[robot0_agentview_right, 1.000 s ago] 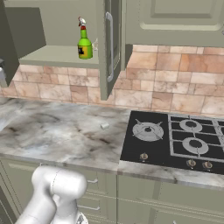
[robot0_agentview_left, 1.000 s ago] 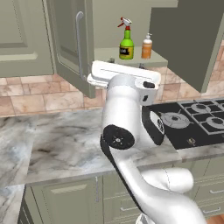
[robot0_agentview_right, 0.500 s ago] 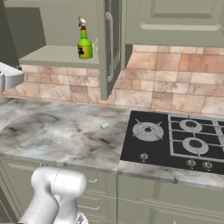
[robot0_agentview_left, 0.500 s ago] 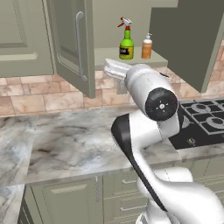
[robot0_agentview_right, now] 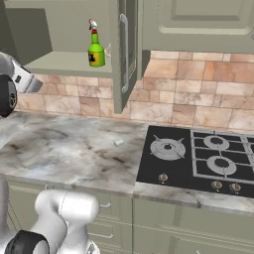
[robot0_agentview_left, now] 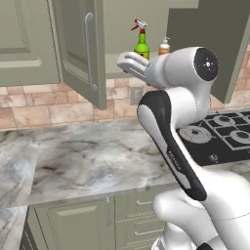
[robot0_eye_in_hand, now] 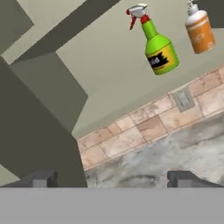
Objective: Pick the soap dispenser and spray from the cabinet and place them on the counter.
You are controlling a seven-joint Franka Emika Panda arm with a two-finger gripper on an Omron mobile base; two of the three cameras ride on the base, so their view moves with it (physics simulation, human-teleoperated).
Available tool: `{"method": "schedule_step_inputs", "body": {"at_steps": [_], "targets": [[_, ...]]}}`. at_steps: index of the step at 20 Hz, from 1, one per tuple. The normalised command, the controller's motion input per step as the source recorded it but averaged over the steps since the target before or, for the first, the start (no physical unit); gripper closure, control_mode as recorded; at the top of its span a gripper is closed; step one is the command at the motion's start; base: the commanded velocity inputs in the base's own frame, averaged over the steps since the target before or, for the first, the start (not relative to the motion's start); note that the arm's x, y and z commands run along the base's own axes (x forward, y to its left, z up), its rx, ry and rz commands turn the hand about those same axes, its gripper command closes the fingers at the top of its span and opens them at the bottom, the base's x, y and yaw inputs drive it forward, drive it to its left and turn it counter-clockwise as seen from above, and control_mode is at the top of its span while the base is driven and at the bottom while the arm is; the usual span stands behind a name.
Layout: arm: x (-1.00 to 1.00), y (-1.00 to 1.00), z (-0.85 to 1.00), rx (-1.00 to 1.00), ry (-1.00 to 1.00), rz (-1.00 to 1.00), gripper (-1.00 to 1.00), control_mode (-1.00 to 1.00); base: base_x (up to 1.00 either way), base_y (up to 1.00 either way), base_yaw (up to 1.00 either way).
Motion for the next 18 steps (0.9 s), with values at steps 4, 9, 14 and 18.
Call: {"method": "schedule_step_inputs", "body": {"at_steps": [4, 9, 14, 18], "targets": [[0.25, 0.20, -0.22, 0.24, 0.29, 0.36, -1.00, -1.00, 0.00, 0.00, 0.00], [0.30, 0.32, -0.23, 0.23, 0.21, 0.33, -1.00, -1.00, 0.00, 0.00, 0.00], [0.50, 0.45, -0.16, 0.18, 0.19, 0.23, -1.00, -1.00, 0.00, 0.00, 0.00], [0.60, 0.40, -0.13, 0.15, 0.19, 0.22, -1.00, -1.00, 0.00, 0.00, 0.00]]}}
